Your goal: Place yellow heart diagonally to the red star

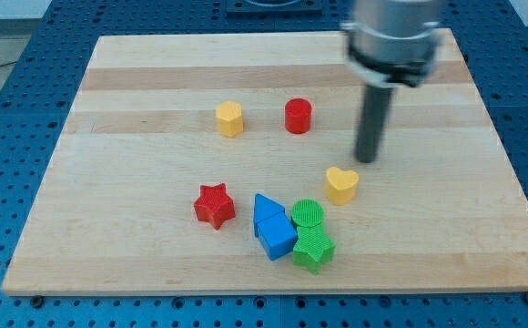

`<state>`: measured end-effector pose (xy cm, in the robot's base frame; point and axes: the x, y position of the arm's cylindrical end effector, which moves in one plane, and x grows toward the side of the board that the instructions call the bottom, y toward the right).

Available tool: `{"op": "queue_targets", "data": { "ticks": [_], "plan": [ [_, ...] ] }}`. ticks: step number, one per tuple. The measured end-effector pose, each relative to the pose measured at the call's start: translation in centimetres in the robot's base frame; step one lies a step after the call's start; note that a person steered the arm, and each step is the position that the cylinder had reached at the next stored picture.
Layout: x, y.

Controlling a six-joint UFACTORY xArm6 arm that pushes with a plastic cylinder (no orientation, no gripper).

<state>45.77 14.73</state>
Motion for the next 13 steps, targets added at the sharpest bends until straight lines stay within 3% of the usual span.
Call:
{"op": "queue_targets", "data": {
  "ticks": [1,2,4,6,8,13],
  "plan": [
    [5.2,0.5],
    [5.9,-2.4],
    [5.5,-9.1],
    [2.5,-13.5],
    [2.1,-21.8],
    [-1.7,-22.0]
  ]
}}
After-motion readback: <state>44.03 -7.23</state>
